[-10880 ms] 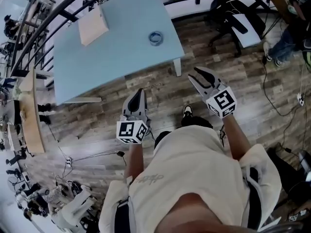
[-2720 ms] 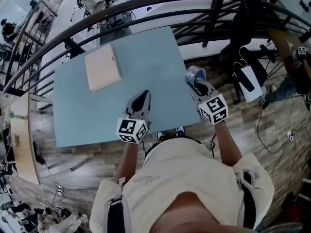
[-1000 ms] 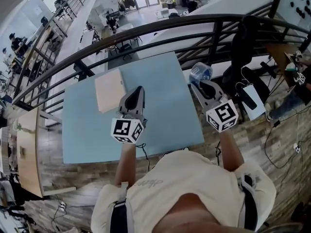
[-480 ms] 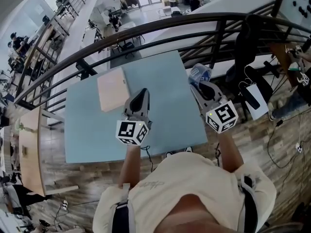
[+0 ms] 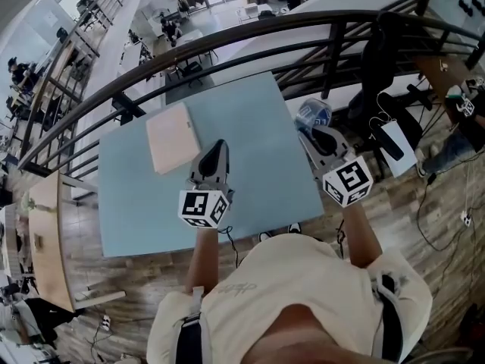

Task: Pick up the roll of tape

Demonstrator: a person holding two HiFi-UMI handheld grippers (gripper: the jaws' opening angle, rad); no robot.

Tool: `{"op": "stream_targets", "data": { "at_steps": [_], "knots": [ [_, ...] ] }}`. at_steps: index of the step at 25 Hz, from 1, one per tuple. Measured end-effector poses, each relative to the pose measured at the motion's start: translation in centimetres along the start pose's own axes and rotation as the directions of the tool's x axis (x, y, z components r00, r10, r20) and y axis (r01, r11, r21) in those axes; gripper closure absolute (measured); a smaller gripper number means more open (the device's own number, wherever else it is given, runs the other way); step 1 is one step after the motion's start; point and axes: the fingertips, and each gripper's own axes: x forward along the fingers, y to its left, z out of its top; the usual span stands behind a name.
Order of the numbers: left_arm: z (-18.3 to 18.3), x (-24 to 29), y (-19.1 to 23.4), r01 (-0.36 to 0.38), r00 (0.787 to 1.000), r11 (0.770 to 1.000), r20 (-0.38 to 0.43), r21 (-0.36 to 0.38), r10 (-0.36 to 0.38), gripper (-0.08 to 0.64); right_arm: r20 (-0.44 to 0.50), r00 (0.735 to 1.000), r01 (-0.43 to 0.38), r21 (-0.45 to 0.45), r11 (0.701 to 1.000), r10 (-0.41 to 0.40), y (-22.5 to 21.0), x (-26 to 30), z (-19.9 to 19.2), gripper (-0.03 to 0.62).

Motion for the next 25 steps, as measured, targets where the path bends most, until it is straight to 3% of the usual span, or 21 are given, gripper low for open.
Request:
{"op": "stream_targets", "data": {
  "at_steps": [25],
  "knots": [
    [-1.0, -0.3, -0.7, -0.006, 1.0, 1.0, -0.001, -0.019, 0.006, 0.541, -0.028, 0.999, -0.024, -0.016, 1.0, 0.023, 0.4, -0.9, -1.5, 0.54]
  ]
}}
